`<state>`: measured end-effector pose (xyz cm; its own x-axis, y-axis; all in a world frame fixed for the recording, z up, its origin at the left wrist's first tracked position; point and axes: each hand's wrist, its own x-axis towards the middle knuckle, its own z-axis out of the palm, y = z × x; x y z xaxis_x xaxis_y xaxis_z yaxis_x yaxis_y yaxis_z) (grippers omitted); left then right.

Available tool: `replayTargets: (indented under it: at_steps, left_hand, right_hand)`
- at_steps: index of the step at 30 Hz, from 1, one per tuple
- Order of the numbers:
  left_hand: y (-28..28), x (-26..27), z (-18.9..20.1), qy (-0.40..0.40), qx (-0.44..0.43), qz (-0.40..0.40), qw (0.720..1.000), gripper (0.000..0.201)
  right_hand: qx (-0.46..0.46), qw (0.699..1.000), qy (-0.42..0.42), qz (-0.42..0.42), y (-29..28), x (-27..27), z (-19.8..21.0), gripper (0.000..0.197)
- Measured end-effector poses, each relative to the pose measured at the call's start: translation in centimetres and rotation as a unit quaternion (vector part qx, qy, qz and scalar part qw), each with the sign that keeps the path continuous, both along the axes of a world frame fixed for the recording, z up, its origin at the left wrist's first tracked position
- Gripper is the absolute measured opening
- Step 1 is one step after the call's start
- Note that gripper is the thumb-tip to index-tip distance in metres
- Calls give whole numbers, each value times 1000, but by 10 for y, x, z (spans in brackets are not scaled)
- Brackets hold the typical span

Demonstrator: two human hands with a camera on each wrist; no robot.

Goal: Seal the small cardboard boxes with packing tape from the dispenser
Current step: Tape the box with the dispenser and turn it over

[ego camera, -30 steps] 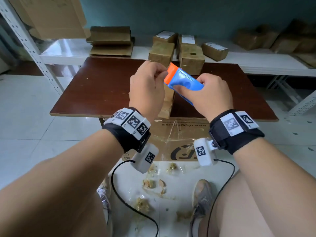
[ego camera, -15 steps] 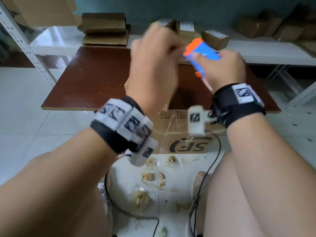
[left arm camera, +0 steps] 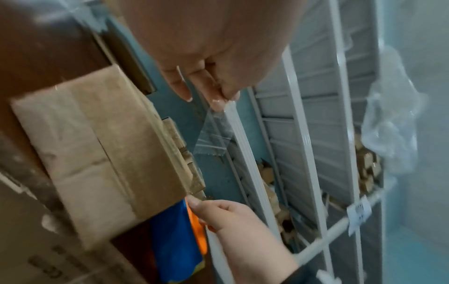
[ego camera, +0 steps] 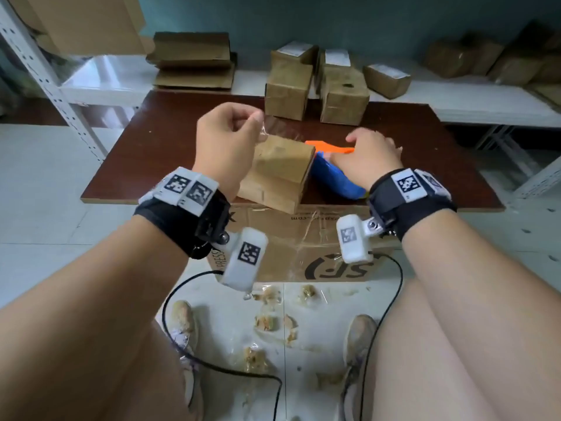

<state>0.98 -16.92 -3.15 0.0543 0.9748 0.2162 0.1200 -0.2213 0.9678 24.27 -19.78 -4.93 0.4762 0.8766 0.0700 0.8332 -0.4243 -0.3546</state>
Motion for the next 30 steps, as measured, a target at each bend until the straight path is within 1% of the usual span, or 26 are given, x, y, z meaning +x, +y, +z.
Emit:
replayTargets:
  at_steps: [1,2,3,4,5,6,8,10,13,15,17,19,20,21,22,24,25,27,29,30]
  left_hand:
    - [3,-3,-1,-45,-46,-4,998,8]
    - [8,-6,-2,-85,-84,-9,993,8]
    - [12,-8,-2,-115,-110,-13,987,9]
    - [17,-11,-3,-134,-126,-15,983,9]
    - [20,-13,-3,-138,-136,-13,981,10]
    - [22,-15,-4,-131,-142,-9,981,11]
    - [24,-16,-7,-108,-150,7,983,13]
    - [24,-16,-9,-97,-146,26,984,13]
    - [23,-16,-10,-85,-130,35,987,14]
    - [21,-16,-11,-79,-130,25,988,13]
    - [19,-15,-11,-85,-124,21,988,14]
    - [17,-15,-9,-92,-100,22,990,12]
    - [16,-15,-7,-92,-82,20,992,10]
    - [14,-15,-6,-90,-61,14,994,9]
    - [12,-14,-4,-88,-38,4,995,9]
    - [9,-12,-2,-90,-1,-31,995,7]
    - [7,-12,-1,-91,14,-48,995,6]
    - [6,-11,0,-91,37,-65,993,6]
    - [6,-10,0,-95,50,-69,992,8]
    - [6,-10,0,-96,52,-65,992,9]
  right_hand:
    - [44,999,-11,19,-3,-10,4,59]
    - [93,994,-1,49,-6,-20,8,54]
    - [127,988,29,84,-10,-30,10,51]
    - [131,982,61,124,-12,-39,10,50]
    - [105,978,72,165,-13,-47,9,49]
    - [55,976,59,202,-11,-53,6,49]
    - [-36,970,50,235,-6,-57,-1,48]
    - [-59,965,76,244,-1,-54,0,44]
    - [-52,960,102,256,0,-46,3,43]
    - [-18,959,125,254,-1,-43,3,42]
    - [20,964,132,231,-4,-46,3,43]
    - [62,967,129,211,-4,-51,3,42]
    - [90,962,147,211,-4,-55,4,40]
    - [118,950,188,218,-4,-59,6,39]
    - [138,931,250,226,-5,-63,8,40]
    - [170,886,364,232,-8,-72,12,48]
    - [182,872,392,231,-9,-75,14,50]
    - [212,865,402,214,-10,-80,14,50]
    - [245,862,404,186,-9,-81,15,41]
    - [254,855,418,174,-8,-80,14,34]
